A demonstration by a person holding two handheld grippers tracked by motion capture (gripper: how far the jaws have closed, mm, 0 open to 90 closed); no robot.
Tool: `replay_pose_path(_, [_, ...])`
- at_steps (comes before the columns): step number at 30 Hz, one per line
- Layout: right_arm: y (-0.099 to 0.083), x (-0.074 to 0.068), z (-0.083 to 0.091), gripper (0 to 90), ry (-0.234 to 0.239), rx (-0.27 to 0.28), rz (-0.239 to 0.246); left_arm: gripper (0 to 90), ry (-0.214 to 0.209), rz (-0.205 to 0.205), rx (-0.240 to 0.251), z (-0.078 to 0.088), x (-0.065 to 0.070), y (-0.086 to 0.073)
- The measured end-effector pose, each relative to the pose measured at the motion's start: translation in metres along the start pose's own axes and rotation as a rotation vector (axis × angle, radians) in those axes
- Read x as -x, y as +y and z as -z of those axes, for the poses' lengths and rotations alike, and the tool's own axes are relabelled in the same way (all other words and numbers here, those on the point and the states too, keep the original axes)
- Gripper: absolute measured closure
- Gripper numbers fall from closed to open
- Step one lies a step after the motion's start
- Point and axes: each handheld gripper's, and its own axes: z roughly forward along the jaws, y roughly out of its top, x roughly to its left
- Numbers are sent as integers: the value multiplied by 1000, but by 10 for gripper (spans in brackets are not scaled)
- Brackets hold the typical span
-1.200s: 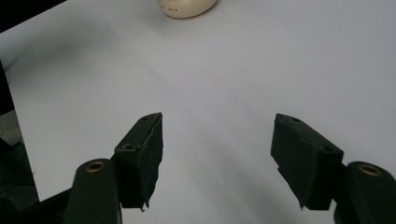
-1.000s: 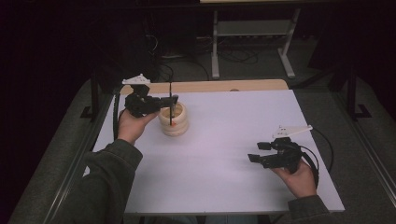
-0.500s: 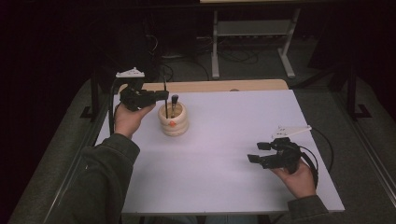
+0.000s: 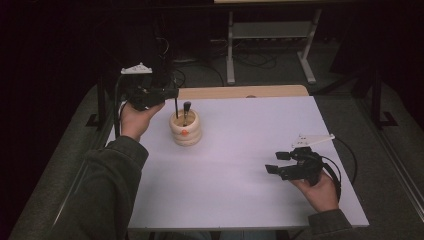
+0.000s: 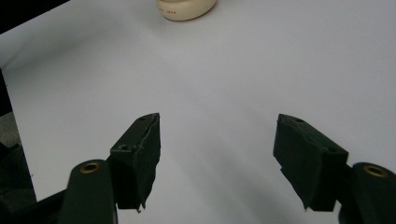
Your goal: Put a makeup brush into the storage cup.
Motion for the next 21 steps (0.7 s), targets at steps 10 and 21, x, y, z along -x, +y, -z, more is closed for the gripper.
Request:
replay_pose_path(10, [0, 1, 1, 308, -2, 2, 1, 852, 31, 2, 11, -5, -8, 7])
replay_pose_path(21, [1, 2, 1, 304, -3, 4, -1, 852, 54, 33, 32, -10, -19, 11])
